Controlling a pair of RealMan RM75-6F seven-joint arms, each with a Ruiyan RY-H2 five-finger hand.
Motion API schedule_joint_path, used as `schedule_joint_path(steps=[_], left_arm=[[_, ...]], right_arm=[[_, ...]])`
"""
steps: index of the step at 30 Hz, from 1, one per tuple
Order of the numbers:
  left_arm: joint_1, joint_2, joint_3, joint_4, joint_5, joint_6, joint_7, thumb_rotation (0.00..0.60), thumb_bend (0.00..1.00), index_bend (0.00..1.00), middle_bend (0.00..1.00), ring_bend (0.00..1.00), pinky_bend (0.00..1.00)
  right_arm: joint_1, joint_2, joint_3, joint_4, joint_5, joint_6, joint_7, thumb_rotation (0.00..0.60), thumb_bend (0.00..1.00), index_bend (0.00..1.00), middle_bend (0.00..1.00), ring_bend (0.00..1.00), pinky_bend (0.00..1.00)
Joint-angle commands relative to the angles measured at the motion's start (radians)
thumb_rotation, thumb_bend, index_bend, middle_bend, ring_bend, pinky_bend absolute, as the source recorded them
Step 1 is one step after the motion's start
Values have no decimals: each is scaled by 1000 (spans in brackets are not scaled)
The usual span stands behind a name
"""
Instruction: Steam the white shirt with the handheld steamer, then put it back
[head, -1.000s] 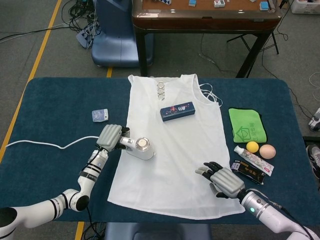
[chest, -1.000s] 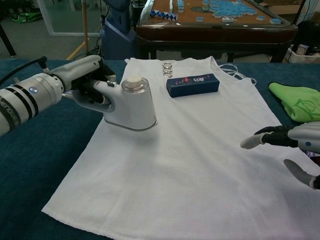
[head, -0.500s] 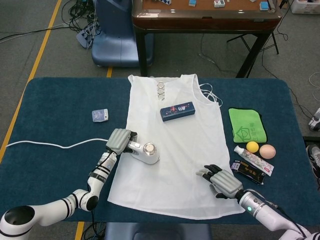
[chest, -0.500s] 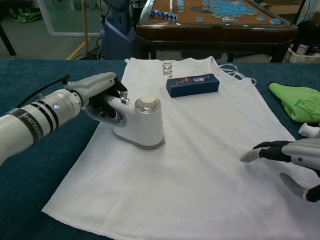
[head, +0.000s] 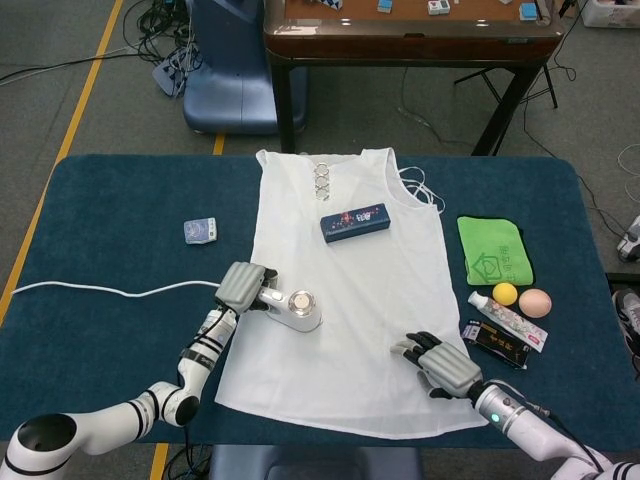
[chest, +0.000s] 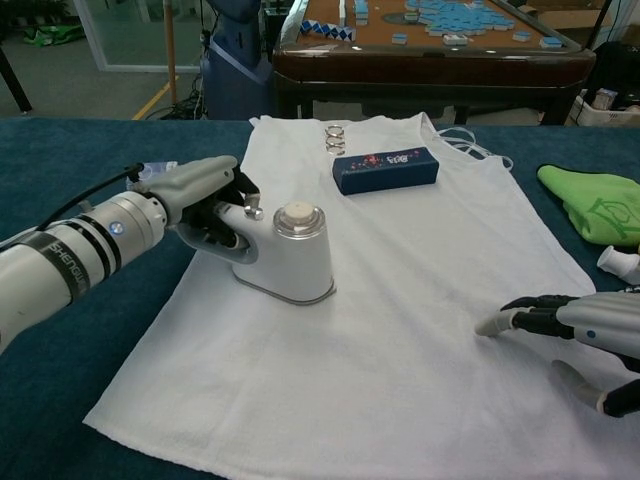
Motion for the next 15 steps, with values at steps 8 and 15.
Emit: schedule_joint_path(steps=[8, 15], left_arm=[[28, 17, 37, -75, 41, 32, 11, 600, 203, 831, 882, 765, 781], [10, -13, 21, -26, 37, 14, 1, 600, 203, 831, 881, 763, 781]], right_arm=[[-5, 1, -16, 2, 6, 16, 4, 600, 742, 90, 135, 14, 38], [-5, 4, -21, -4, 10, 22, -1, 600, 742, 90, 135, 14, 38]])
